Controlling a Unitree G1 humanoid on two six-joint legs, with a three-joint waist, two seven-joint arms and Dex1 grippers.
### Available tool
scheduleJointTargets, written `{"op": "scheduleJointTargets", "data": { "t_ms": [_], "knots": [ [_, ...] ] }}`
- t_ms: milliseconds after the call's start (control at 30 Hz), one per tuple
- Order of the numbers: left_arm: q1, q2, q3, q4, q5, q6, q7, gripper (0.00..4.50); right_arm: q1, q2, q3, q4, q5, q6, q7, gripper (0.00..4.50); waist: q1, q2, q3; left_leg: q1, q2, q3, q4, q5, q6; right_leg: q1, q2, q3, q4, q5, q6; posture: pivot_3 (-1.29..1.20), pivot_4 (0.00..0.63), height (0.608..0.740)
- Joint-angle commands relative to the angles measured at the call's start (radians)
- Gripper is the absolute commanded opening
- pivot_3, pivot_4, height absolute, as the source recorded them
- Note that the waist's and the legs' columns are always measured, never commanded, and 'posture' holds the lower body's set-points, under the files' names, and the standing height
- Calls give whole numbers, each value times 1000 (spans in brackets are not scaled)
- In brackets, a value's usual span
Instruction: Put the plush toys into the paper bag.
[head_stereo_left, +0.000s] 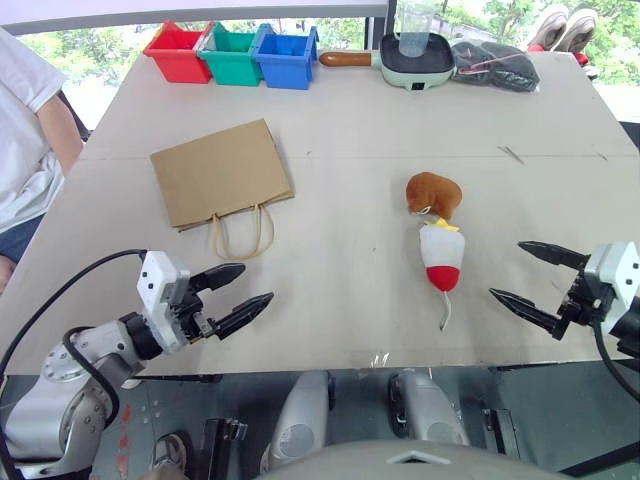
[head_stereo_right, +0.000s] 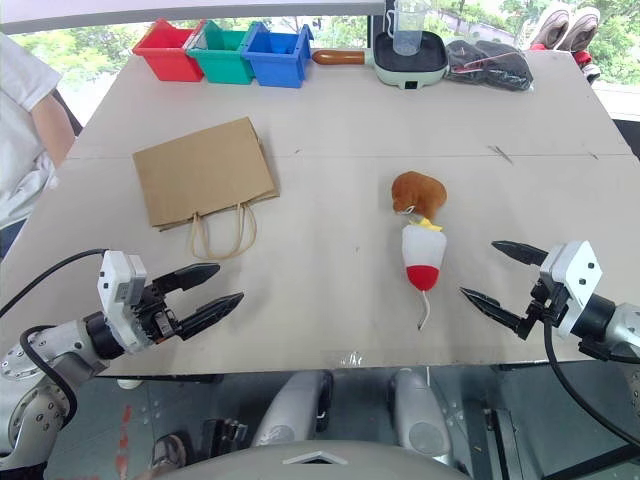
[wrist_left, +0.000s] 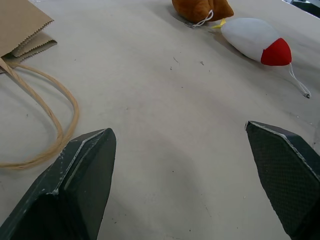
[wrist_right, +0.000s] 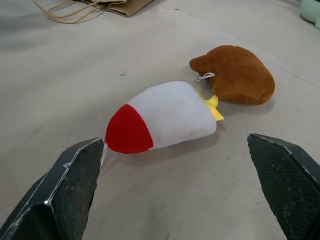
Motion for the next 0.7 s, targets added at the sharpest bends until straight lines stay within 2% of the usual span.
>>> {"op": "scheduleJointTargets", "data": {
  "t_ms": [33,200,367,433,533,700],
  "knots": [
    [-33,-11,2,-2,-5,-6,21,4472,-25,5,7,-37,13,-12,-11,4500,0,0,0,0,0,0,0,0,0,0,0,0,0,0,0,0,150,740],
    [-102,-42,24,34,2,-4,94,4472,-91,54,100,-57,9,-26,-32,4500,0,0,0,0,0,-1,1,0,0,0,1,0,1,0,0,0,150,740],
    [-138,-17,92,144,74,-105,98,4472,-128,91,196,-100,6,-32,-37,4500,-1,0,0,0,0,-1,0,0,0,0,1,0,0,0,0,0,150,740],
    [-143,20,118,214,147,-203,70,4472,-137,102,229,-113,4,-33,-39,4500,-1,0,0,0,0,-1,0,0,0,0,1,-1,1,0,0,0,150,740],
    [-153,102,114,385,340,-483,28,4472,-141,123,278,-117,-8,-50,-39,4500,-1,0,0,0,0,-1,0,0,0,0,1,-1,0,0,0,0,150,740],
    [-228,138,49,547,491,-720,60,4472,-149,134,306,-107,-22,-67,-43,4500,5,-1,-1,0,-1,0,0,0,0,0,-1,-1,0,0,0,0,150,740]
  ]
}}
